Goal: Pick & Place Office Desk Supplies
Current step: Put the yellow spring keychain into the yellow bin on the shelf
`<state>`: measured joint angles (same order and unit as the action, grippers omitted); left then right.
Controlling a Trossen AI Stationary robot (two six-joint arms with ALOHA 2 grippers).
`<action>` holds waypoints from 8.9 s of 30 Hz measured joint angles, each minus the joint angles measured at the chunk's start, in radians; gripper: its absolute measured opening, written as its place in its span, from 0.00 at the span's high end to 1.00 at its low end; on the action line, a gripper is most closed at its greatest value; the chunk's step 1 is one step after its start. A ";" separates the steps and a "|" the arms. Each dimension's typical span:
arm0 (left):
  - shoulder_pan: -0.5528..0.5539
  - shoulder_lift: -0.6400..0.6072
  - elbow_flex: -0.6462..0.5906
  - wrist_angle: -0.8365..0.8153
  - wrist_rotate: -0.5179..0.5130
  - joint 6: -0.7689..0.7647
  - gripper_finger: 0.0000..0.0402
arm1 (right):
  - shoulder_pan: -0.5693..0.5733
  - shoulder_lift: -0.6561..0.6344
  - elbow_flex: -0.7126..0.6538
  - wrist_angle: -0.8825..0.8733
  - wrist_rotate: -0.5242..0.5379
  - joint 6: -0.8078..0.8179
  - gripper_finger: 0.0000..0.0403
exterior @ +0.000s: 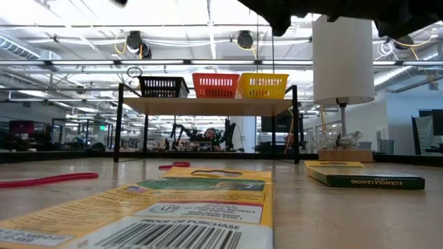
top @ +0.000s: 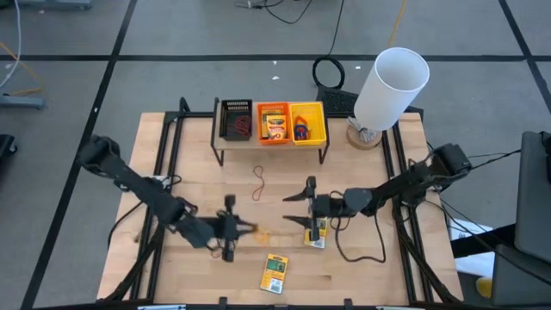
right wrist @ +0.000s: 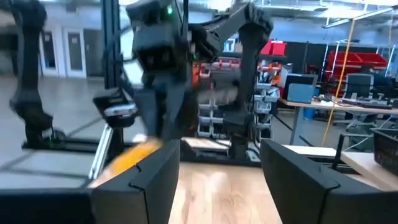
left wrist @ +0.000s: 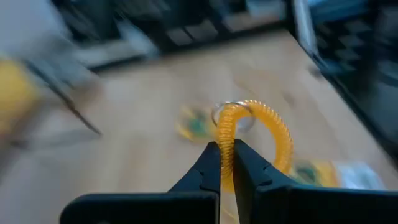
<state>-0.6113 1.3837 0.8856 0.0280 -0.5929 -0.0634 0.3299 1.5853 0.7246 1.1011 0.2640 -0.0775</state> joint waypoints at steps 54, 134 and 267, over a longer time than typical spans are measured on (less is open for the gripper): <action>0.220 0.031 0.041 0.210 -0.028 0.250 0.99 | -0.062 -0.050 0.000 -0.066 -0.138 0.280 0.47; 0.298 0.064 0.042 0.205 0.099 0.165 0.96 | -0.082 -0.050 -0.001 -0.061 -0.159 0.198 1.00; 0.354 0.124 0.043 0.288 0.204 0.118 0.97 | -0.127 -0.049 0.000 -0.073 -0.213 0.294 0.62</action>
<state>-0.2573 1.5075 0.9291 0.3164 -0.3885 0.0549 0.2029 1.5360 0.7242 1.0279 0.0513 0.2162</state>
